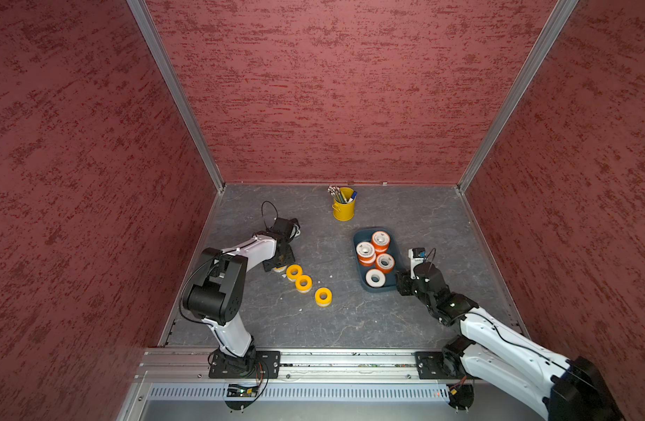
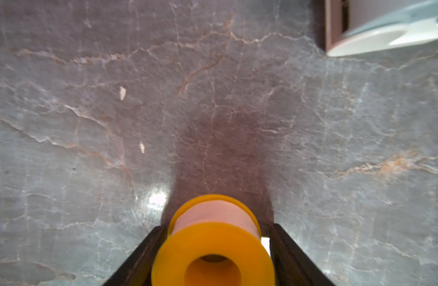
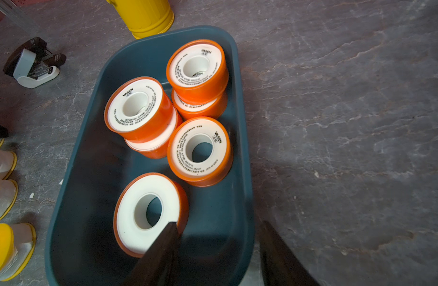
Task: Put the sealing tape into the storage box
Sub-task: Pick up the sealing tape at the center of the board, then place the sealing tape in the storage box.
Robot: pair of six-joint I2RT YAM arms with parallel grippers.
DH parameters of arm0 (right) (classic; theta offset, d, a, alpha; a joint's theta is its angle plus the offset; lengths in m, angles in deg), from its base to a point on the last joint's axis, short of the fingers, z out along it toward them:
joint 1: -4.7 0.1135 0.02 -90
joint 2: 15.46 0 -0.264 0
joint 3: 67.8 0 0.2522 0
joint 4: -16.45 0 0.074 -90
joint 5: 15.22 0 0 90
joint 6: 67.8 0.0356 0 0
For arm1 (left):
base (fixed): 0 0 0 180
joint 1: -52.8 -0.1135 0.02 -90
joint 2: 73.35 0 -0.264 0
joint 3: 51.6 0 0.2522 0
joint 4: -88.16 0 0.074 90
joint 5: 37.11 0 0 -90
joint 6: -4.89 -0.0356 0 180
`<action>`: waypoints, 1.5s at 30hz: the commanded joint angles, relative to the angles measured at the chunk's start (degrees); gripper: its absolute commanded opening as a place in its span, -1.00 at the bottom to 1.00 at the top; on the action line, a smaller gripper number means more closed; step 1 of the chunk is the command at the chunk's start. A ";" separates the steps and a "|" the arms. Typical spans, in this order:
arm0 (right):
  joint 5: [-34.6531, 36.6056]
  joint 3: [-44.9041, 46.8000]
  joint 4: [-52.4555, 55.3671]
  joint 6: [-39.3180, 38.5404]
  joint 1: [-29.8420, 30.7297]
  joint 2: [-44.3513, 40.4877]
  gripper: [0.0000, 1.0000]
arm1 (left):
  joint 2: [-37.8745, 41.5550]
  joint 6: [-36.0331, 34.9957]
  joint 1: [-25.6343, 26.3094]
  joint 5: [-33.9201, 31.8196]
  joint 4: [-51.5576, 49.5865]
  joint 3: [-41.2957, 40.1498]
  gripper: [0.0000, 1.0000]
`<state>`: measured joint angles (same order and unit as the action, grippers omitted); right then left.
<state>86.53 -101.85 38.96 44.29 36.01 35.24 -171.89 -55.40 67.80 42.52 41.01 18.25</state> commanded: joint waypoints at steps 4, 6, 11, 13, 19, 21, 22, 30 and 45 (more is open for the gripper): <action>-0.32 -1.92 -1.71 -0.03 0.24 0.15 0.10 | 0.20 -0.79 0.02 0.92 -0.02 1.16 0.15; -0.31 -1.87 -1.72 0.01 0.24 0.11 0.10 | 1.49 -0.92 0.06 0.88 -0.43 1.43 0.15; -0.30 -1.94 -1.88 -0.16 0.24 0.28 0.10 | 5.27 -1.37 1.74 0.47 -2.08 3.16 0.13; -0.26 -1.96 -1.83 -0.17 0.25 0.37 0.10 | 6.18 -1.39 3.54 0.03 -3.21 5.03 0.12; 0.26 -1.82 -1.52 -0.03 0.33 -0.57 0.09 | 4.98 -0.19 14.98 -1.99 -6.55 14.64 0.11; 0.50 -1.65 -1.46 0.06 0.34 -1.08 0.09 | 2.41 -0.07 19.95 -0.96 -7.10 19.60 0.11; 0.47 -1.53 -1.46 0.02 0.36 -1.16 0.09 | 1.08 -0.22 21.83 -0.28 -7.15 21.92 0.11; 0.78 -1.55 -1.37 0.00 0.66 -1.35 0.09 | -14.02 -2.22 33.96 5.75 -8.10 42.28 0.11; 2.45 -0.82 -0.16 0.51 0.68 -4.34 0.09 | -32.49 -3.61 38.84 9.26 -11.69 62.00 0.10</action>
<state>87.47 -101.85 38.96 44.31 36.47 31.26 -202.62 -58.00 106.47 51.17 30.57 78.25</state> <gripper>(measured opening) 0.545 0.594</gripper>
